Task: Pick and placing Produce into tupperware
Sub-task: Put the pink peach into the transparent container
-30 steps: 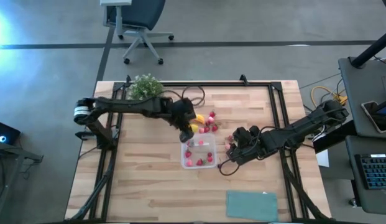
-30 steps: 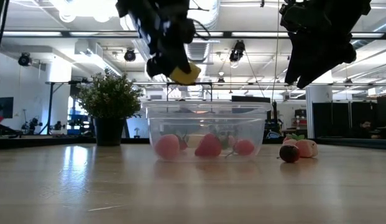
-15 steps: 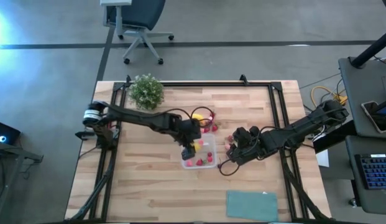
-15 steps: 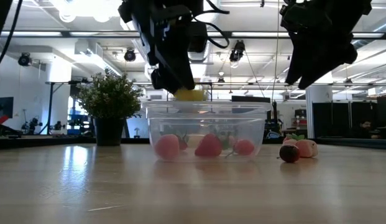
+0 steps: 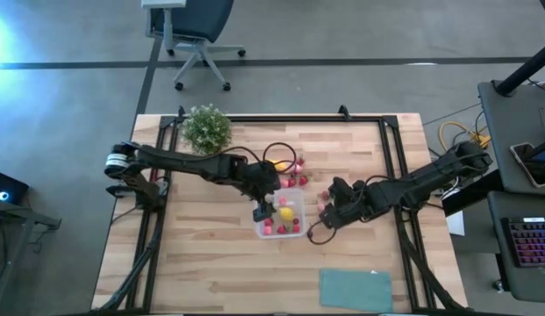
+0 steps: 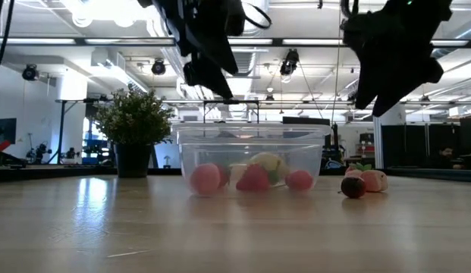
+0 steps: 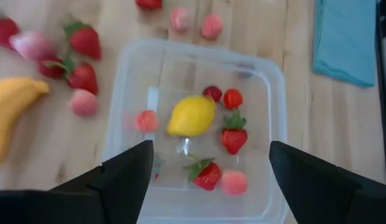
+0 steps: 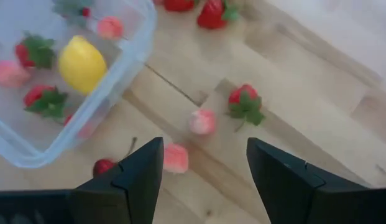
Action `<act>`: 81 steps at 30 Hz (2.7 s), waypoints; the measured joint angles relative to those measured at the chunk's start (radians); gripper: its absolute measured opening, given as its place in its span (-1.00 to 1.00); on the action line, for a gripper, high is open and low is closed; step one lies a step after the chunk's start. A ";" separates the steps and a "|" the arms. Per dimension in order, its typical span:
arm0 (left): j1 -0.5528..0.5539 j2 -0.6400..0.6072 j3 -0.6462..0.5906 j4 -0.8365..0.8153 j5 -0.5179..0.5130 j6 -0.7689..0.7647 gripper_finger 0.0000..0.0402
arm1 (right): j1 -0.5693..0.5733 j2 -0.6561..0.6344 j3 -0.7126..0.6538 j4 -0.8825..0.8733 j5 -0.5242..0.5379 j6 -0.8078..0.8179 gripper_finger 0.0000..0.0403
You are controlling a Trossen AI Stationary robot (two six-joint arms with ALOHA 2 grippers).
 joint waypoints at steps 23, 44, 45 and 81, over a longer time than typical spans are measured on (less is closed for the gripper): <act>0.016 -0.090 -0.030 -0.113 -0.198 -0.060 0.53 | -0.229 0.028 -0.142 0.135 -0.421 -0.130 0.11; 0.051 -0.088 -0.027 -0.113 -0.195 -0.061 0.53 | -0.168 0.272 -0.021 0.194 -0.441 -0.247 0.11; 0.051 -0.088 -0.027 -0.112 -0.194 -0.061 0.53 | -0.168 0.279 -0.021 0.195 -0.441 -0.246 0.11; 0.051 -0.089 -0.027 -0.193 -0.180 -0.028 0.53 | -0.168 0.294 0.209 0.120 -0.410 -0.326 -0.49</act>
